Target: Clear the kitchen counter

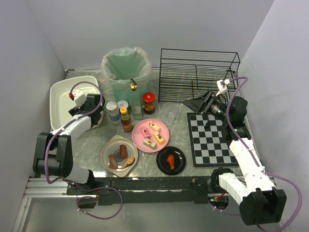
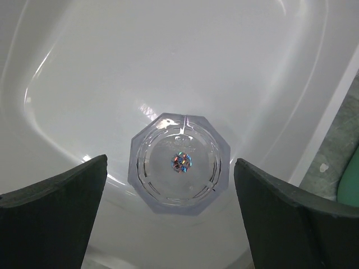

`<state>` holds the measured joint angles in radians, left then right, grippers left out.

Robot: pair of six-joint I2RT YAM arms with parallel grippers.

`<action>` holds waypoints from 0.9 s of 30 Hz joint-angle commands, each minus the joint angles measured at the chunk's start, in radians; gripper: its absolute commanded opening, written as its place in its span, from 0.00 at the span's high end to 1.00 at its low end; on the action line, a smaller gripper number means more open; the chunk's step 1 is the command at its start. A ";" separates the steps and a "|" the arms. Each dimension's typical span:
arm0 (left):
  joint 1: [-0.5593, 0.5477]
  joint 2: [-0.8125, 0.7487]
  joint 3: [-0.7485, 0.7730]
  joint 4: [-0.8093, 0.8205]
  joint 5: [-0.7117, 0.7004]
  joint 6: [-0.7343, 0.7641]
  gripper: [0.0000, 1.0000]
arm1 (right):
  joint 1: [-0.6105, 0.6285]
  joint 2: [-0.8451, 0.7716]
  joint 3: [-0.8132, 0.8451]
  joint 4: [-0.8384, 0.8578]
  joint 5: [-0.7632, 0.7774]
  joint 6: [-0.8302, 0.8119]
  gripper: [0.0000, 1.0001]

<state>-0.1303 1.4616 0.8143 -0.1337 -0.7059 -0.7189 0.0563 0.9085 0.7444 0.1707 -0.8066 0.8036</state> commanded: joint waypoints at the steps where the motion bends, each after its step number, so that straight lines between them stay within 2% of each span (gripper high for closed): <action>1: 0.004 -0.088 0.072 -0.072 -0.023 -0.004 0.01 | 0.001 0.018 0.001 -0.042 0.033 -0.035 0.33; 9: 0.004 -0.288 0.118 -0.142 0.011 0.022 0.01 | 0.046 0.188 0.119 -0.278 0.156 -0.174 0.33; 12: 0.004 -0.362 0.117 -0.145 0.043 0.030 0.01 | 0.138 0.280 0.220 -0.399 0.268 -0.260 0.33; 14: 0.004 -0.403 0.120 -0.150 0.068 0.033 0.01 | 0.206 0.325 0.274 -0.462 0.401 -0.294 0.33; 19: 0.004 -0.489 0.128 -0.150 0.128 0.049 0.01 | 0.272 0.417 0.348 -0.528 0.667 -0.310 0.34; 27: 0.004 -0.584 0.111 -0.106 0.209 0.065 0.01 | 0.275 0.630 0.478 -0.563 0.747 -0.337 0.37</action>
<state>-0.1295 0.9146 0.9054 -0.2745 -0.5518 -0.6807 0.3313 1.4693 1.1496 -0.3553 -0.1467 0.4976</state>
